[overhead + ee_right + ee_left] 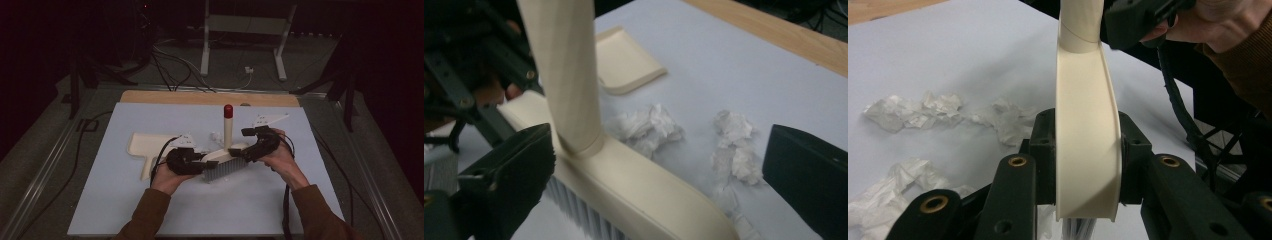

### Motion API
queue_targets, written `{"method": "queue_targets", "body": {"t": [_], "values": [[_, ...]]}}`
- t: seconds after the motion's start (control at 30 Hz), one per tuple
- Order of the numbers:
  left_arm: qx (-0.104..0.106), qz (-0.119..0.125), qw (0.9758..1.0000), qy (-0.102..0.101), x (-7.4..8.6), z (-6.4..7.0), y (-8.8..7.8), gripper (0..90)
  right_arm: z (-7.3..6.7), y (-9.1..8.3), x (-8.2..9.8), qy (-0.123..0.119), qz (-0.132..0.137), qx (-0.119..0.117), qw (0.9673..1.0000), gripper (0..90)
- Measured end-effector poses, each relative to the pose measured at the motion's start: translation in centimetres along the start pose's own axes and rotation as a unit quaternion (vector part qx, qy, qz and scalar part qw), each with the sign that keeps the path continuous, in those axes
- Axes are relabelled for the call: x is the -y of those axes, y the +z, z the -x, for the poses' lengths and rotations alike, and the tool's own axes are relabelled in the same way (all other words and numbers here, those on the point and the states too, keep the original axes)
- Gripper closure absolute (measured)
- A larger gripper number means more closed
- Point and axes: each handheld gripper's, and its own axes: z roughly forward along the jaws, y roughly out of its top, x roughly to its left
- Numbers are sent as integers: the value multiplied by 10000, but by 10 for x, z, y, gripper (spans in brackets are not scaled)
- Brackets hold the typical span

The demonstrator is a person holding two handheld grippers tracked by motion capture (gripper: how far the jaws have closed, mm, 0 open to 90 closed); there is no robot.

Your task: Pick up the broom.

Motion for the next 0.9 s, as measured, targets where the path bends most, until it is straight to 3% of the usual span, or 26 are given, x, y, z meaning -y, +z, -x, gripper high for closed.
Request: {"method": "queue_targets", "body": {"t": [0.37,0.4,0.5,0.63,0.77,0.9], "values": [[157,0,9998,79,-1,-1,-1,699,-6,8,2,-245,-487,-276,9981,53],[175,2,9998,83,-1,-1,-2,699,-7,10,2,-347,-581,-388,9970,101],[204,-28,9997,97,-2,-1,-2,699,-7,11,3,-412,-662,-479,9958,126],[318,-8,9994,137,-2,0,-3,699,-6,12,6,-563,-785,-816,9920,188],[399,-43,9990,218,-1,0,-3,699,-6,11,6,-697,-814,-892,9902,192],[475,-126,9983,301,-1,1,-1,699,-8,10,5,-850,-872,-1068,9868,268]]}}
